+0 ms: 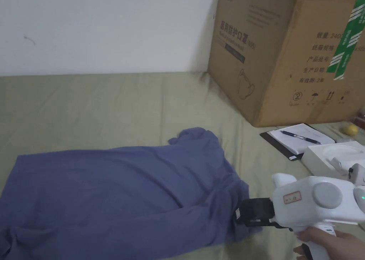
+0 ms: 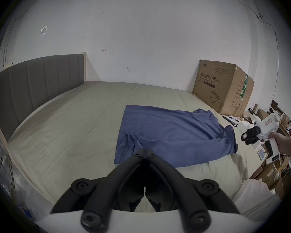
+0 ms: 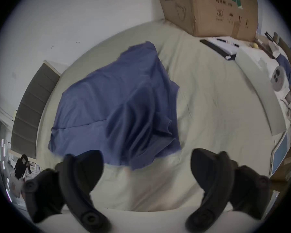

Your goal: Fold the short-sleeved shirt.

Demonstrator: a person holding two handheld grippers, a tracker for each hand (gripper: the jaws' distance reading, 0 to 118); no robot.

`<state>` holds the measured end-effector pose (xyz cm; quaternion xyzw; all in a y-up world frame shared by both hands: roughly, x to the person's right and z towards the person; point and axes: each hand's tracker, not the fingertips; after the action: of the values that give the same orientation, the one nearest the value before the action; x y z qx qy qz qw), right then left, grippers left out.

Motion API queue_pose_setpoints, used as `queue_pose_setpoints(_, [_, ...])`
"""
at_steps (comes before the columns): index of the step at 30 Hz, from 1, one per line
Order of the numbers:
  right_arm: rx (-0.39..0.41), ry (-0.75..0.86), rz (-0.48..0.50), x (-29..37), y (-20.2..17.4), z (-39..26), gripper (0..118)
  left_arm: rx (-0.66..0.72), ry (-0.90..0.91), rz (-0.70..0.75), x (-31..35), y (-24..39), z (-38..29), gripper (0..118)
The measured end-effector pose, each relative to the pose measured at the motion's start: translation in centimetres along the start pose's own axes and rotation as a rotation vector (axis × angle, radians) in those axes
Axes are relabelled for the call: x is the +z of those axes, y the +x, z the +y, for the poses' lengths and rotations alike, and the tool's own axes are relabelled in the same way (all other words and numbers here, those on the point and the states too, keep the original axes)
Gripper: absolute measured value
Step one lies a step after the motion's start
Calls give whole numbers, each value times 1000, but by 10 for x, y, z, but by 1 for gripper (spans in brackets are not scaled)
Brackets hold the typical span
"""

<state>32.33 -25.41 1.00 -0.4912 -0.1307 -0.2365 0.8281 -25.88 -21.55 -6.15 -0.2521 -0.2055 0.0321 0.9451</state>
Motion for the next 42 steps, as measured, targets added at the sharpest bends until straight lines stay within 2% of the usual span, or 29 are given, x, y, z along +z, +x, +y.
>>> queue_pose_setpoints(2, [35,-51,-71,-18,6,-5,109,11,-19,17,-5,-3,-2,0])
queue_pose_setpoints(3, [50,-70,-91,-22,-7,13,111,20,-33,21,-8,-6,-3,0])
queue_pose_setpoints(5, [80,-105,-142,-34,-9,14,111,38,-46,26,-13,-10,-5,0])
queue_pose_setpoints(8, [107,-95,-139,-54,-4,22,110,53,-64,35,-18,-10,-6,0])
queue_pose_setpoints(10, [123,-104,-154,-59,-7,26,105,59,-77,44,-21,-10,-8,0])
queue_pose_setpoints(11, [146,-110,-166,-60,-13,26,101,63,-83,44,-23,-10,-9,0])
queue_pose_setpoints(12, [175,-101,-164,-58,-16,25,92,65,-90,44,-25,-10,-9,0])
queue_pose_setpoints(14, [224,-71,-176,-52,-23,24,42,66,-103,50,-27,-9,-10,0])
queue_pose_setpoints(15, [250,-56,-188,-51,-23,25,13,64,-107,53,-29,-9,-9,0])
queue_pose_setpoints(19, [239,-48,-167,-39,-28,20,11,61,-163,28,-45,-16,7,0])
queue_pose_setpoints(22, [268,-30,-175,-32,-27,19,11,103,-337,52,-78,-28,27,0])
queue_pose_setpoints(23, [288,-28,-176,-26,-39,12,11,114,-394,58,-91,-34,31,1])
queue_pose_setpoints(24, [298,-23,-176,-24,-42,9,11,127,-442,55,-105,-41,35,9])
queue_pose_setpoints(25, [302,-23,-176,-23,-45,7,11,134,-464,34,-116,-46,36,25])
queue_pose_setpoints(26, [305,-25,-176,-22,-48,5,11,154,-484,36,-127,-54,40,55])
queue_pose_setpoints(27, [306,-24,-175,-18,-54,3,11,167,-516,59,-138,-58,41,100])
queue_pose_setpoints(28, [307,-26,-173,-17,-57,2,11,166,-545,77,-147,-60,41,118])
queue_pose_setpoints(30, [310,-33,-173,-17,-64,-1,11,142,-534,67,-161,-60,40,115])
queue_pose_setpoints(31, [310,-38,-172,-18,-57,4,11,104,-562,108,-169,-57,39,115])
queue_pose_setpoints(35, [302,-55,-172,-22,-58,5,11,-22,-748,162,-201,-51,19,114])
queue_pose_setpoints(38, [299,-60,-171,-23,-62,4,11,-130,-695,180,-199,-33,20,106])
queue_pose_setpoints(40, [305,-57,-173,-26,-51,8,11,-189,-675,118,-190,-17,27,73])
queue_pose_setpoints(42, [307,-50,-171,-25,-51,7,11,-193,-673,70,-186,-8,30,23])
